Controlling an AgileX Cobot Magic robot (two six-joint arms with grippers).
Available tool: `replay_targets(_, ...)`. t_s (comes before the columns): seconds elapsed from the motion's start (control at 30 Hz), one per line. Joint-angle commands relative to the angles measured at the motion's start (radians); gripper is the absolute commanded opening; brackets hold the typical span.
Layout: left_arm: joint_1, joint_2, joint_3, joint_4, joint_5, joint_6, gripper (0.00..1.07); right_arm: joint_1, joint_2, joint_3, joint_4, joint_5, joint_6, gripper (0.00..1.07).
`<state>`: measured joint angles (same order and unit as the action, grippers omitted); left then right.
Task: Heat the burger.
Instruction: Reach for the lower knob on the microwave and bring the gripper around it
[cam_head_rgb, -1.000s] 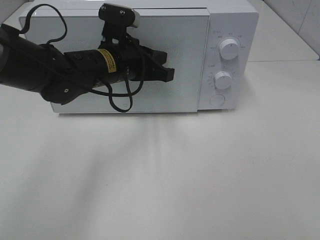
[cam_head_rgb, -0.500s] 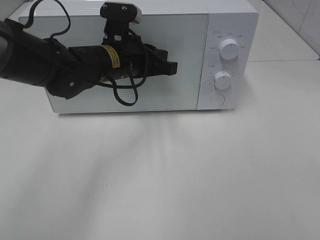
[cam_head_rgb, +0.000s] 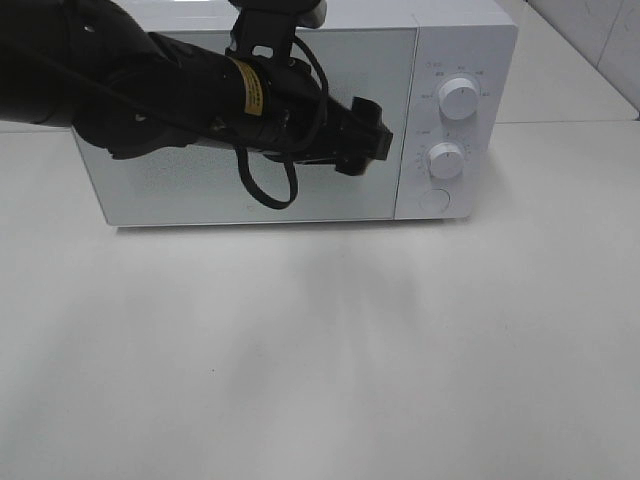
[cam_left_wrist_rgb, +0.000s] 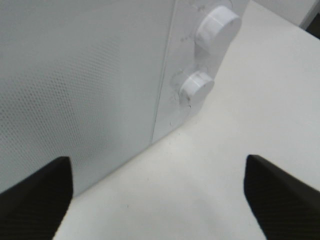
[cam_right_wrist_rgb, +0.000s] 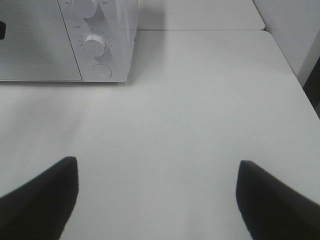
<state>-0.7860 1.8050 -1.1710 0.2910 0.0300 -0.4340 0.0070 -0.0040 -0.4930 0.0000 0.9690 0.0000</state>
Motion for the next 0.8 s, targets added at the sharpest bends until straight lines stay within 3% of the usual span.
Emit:
replay_targets(0.03,-0.038,-0.046,-0.001,0.002,0.133,-0.006,1.02,-0.007,-0.030,0.003,0.000,-0.009,0.000,0.77)
replay_targets(0.37,-0.064,-0.131,-0.002,-0.047,0.463,-0.006,1.01,-0.004,-0.030,0.003,0.000,-0.009,0.000,0.75)
replay_targets(0.57,-0.064,-0.183,-0.003,-0.065,0.789,-0.005,1.01,-0.004,-0.030,0.003,0.000,-0.009,0.000,0.74)
replay_targets(0.8,-0.044,-0.200,-0.003,-0.045,0.925,-0.001,1.01,-0.004,-0.030,0.003,0.000,-0.009,0.000,0.74)
